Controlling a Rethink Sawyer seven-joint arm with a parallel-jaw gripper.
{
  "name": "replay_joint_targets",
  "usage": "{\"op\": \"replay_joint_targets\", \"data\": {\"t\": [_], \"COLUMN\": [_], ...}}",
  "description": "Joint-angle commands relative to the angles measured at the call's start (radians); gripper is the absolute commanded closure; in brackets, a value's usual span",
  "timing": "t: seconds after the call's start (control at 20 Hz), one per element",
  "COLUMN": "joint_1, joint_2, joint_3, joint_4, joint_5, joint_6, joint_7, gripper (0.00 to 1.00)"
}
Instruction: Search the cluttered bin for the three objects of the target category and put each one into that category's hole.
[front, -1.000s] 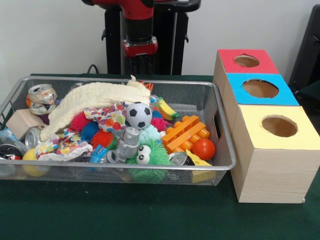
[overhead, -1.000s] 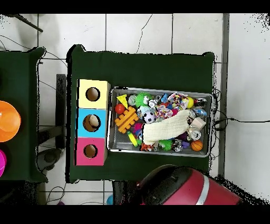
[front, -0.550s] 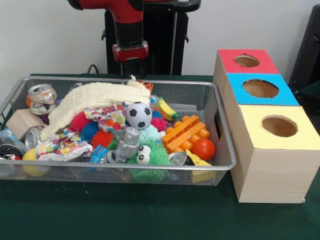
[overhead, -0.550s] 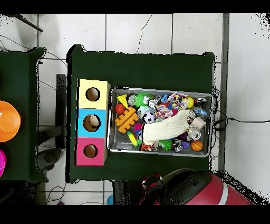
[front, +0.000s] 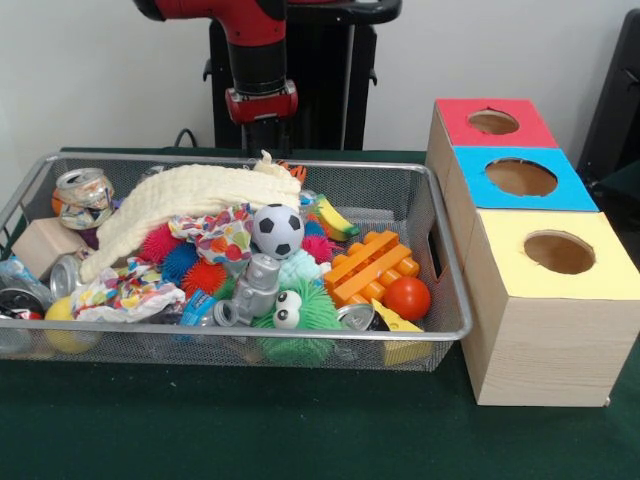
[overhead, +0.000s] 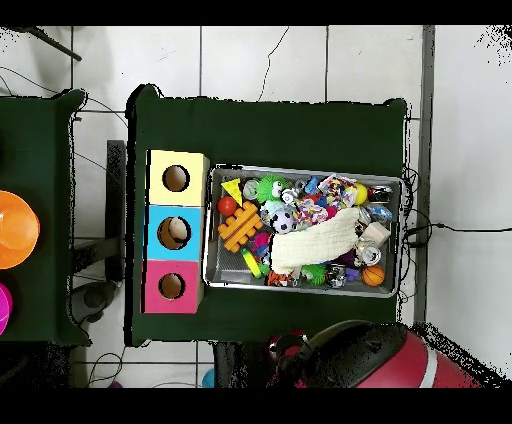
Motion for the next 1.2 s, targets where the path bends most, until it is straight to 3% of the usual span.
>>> {"op": "replay_joint_targets", "data": {"t": [0.05,0.45,0.8,1.05,1.2], "joint_1": [-0.016,0.054,0.000,-0.041,0.000], "joint_2": [0.029,0.065,0.032,0.002,-0.019], "joint_3": [0.118,0.058,0.085,0.130,0.116], "joint_4": [-0.216,-0.242,-0.275,-0.256,-0.229], "joint_5": [-0.007,0.022,-0.052,-0.088,-0.062], "joint_6": [0.059,0.043,0.133,0.162,0.164], "joint_7": [0.096,0.087,0.042,0.053,0.074], "gripper": [0.00,0.00,0.00,0.00,0.00]}}
